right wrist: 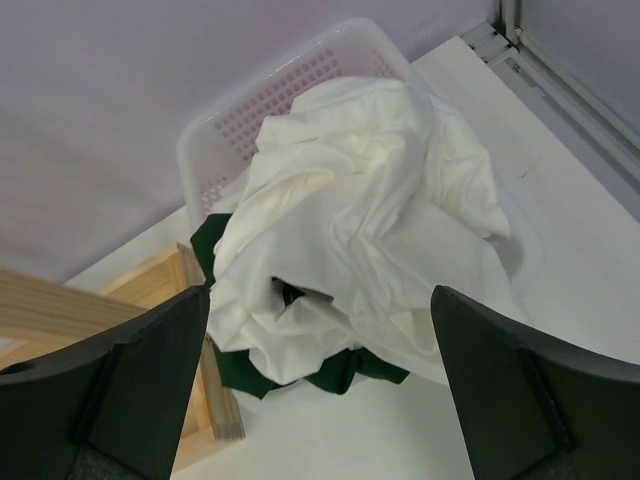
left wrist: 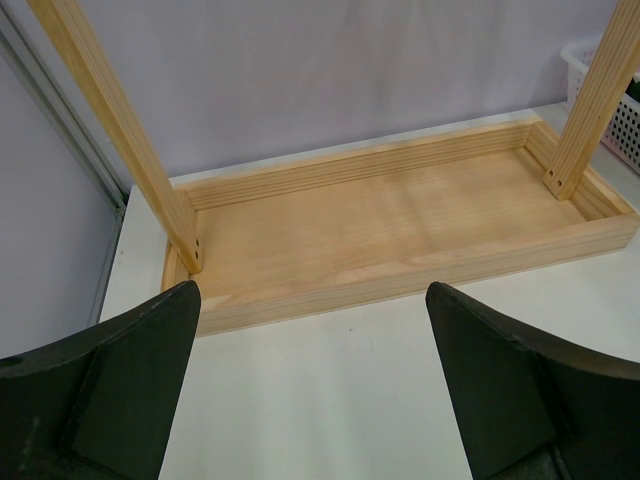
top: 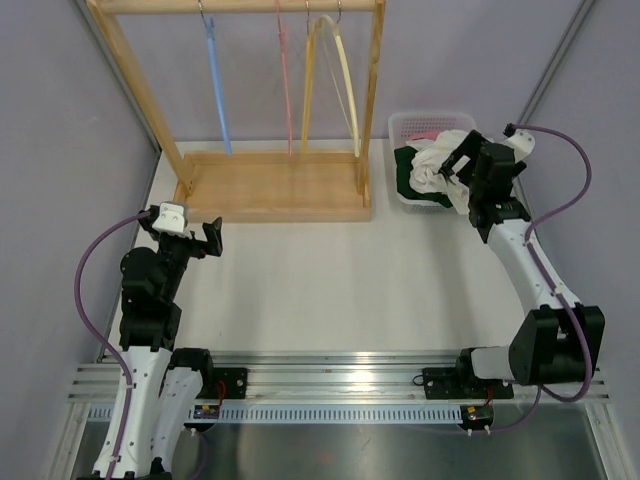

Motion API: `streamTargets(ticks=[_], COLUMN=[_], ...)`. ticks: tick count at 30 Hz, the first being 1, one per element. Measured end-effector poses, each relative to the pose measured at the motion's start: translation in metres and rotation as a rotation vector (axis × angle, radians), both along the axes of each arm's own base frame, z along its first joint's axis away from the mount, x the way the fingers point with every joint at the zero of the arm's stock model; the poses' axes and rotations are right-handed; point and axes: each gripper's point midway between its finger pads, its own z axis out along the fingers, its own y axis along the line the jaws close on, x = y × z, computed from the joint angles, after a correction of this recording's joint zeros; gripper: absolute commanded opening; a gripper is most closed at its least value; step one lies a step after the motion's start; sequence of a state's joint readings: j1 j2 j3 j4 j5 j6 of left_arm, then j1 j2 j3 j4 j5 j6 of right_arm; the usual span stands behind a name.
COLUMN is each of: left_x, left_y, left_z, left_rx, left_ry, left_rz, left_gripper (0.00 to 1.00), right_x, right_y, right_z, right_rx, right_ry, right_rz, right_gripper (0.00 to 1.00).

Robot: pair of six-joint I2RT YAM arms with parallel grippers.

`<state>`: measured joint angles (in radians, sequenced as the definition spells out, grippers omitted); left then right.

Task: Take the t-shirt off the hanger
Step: Place the tshirt into the basket

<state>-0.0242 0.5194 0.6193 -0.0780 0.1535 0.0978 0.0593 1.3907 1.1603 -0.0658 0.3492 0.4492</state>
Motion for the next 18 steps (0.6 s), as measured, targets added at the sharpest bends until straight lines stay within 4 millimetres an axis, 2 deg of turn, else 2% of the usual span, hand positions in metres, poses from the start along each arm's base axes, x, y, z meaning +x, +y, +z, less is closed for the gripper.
streamTargets(ticks=[7, 9, 13, 18], left_x=[0.0, 0.0, 0.003, 0.001], left_y=[-0.004, -0.004, 0.003, 0.014], left_z=[-0.001, -0.005, -0.025, -0.066], left_rx=[-0.005, -0.02, -0.05, -0.069], left_ry=[0.002, 0.008, 0.027, 0.07], left_rz=[-0.023, -0.019, 0.028, 0.095], left_gripper=[0.99, 0.99, 0.99, 0.99], right_x=[-0.054, -0.072, -0.102, -0.129], right_y=[0.022, 0.03, 0.044, 0.06], right_z=[0.011, 0.009, -0.006, -0.046], right_rx=[-0.006, 0.003, 0.033, 0.079], right_ry=[-0.147, -0.193, -0.255, -0.255], right_rz=[0.159, 0.206, 0.286, 0.372], right_gripper=[1.0, 0.99, 0.99, 0.99])
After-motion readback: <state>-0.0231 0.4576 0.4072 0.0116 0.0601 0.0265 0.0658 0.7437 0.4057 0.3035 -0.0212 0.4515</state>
